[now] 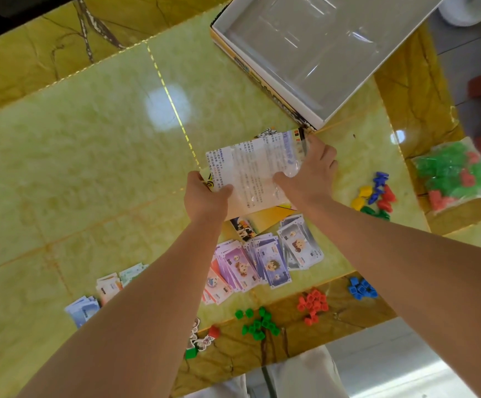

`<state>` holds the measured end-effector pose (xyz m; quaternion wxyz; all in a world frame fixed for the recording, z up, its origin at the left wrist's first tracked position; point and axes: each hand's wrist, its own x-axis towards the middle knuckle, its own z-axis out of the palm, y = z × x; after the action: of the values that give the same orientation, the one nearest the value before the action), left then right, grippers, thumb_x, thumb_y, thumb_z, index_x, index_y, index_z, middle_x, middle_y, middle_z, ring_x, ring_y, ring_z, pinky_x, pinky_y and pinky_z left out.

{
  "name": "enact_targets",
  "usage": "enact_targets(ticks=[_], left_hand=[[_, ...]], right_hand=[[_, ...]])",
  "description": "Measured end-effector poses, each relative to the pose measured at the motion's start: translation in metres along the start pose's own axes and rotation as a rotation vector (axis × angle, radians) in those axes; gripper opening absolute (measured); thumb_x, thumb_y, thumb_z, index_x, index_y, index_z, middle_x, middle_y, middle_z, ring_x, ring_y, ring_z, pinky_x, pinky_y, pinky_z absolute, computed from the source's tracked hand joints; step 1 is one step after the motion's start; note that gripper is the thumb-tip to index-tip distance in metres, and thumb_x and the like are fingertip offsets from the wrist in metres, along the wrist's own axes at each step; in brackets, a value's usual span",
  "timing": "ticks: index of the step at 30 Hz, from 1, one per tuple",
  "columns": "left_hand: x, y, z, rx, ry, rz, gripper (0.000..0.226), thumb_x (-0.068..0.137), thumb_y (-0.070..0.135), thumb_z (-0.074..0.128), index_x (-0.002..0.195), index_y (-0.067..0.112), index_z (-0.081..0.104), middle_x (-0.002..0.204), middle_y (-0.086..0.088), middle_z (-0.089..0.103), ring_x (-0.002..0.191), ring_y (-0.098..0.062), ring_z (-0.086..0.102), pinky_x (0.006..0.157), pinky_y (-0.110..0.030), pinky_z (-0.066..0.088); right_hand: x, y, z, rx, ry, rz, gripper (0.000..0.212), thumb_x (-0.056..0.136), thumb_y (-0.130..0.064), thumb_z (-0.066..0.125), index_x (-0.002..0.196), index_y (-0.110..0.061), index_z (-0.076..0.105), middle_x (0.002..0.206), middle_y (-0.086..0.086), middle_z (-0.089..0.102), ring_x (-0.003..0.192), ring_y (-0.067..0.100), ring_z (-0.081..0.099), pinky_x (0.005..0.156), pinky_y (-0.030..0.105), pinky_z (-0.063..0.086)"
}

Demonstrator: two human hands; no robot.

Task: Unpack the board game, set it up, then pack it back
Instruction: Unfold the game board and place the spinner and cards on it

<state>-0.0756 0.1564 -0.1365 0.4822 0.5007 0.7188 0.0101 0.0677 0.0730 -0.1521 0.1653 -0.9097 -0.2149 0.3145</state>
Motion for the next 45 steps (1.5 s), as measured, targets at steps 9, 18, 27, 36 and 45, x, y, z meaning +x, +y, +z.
enact_targets(ticks=[9,18,27,36,45], left_hand=[[0.003,-0.001,0.005,0.088,0.022,0.097,0.033,0.089,0.013,0.060,0.121,0.011,0.054,0.128,-0.009,0.042,0.110,-0.024,0.051,0.094,-0.036,0.051],[0.003,0.003,-0.002,-0.132,-0.064,0.065,0.032,0.089,0.000,0.057,0.119,0.012,0.058,0.105,0.003,0.062,0.088,-0.017,0.060,0.060,-0.017,0.046],[-0.001,0.004,-0.007,-0.223,-0.036,-0.003,0.014,0.090,0.011,0.063,0.099,0.010,0.052,0.085,0.004,0.060,0.068,-0.007,0.058,0.052,-0.019,0.046],[0.007,0.002,-0.011,0.118,0.164,-0.011,0.021,0.086,0.013,0.055,0.103,0.006,0.045,0.111,-0.019,0.050,0.094,-0.036,0.054,0.075,-0.046,0.053],[-0.006,0.002,-0.017,-0.265,0.069,0.031,0.018,0.093,0.005,0.035,0.110,0.012,0.036,0.090,-0.003,0.054,0.071,-0.018,0.050,0.054,-0.026,0.041]], right_hand=[[0.004,-0.006,0.000,0.115,-0.036,0.046,0.090,0.074,-0.006,0.076,0.145,-0.011,0.021,0.140,0.015,0.030,0.121,0.028,0.041,0.092,0.026,0.035],[0.013,-0.003,0.001,0.177,-0.015,0.154,0.068,0.073,-0.014,0.076,0.131,-0.006,0.041,0.129,0.012,0.043,0.119,0.028,0.045,0.102,0.042,0.042],[0.011,-0.005,-0.008,0.322,-0.049,0.194,0.034,0.086,-0.019,0.066,0.103,-0.016,0.037,0.110,0.007,0.056,0.090,0.026,0.061,0.064,0.036,0.056],[0.006,-0.005,-0.015,0.659,-0.030,0.382,0.031,0.089,-0.011,0.063,0.105,-0.012,0.036,0.089,0.000,0.055,0.081,0.022,0.064,0.050,0.029,0.053],[-0.004,-0.008,-0.014,0.655,-0.180,0.414,0.023,0.083,-0.007,0.065,0.104,-0.011,0.057,0.104,0.011,0.067,0.092,0.029,0.067,0.082,0.047,0.057]])
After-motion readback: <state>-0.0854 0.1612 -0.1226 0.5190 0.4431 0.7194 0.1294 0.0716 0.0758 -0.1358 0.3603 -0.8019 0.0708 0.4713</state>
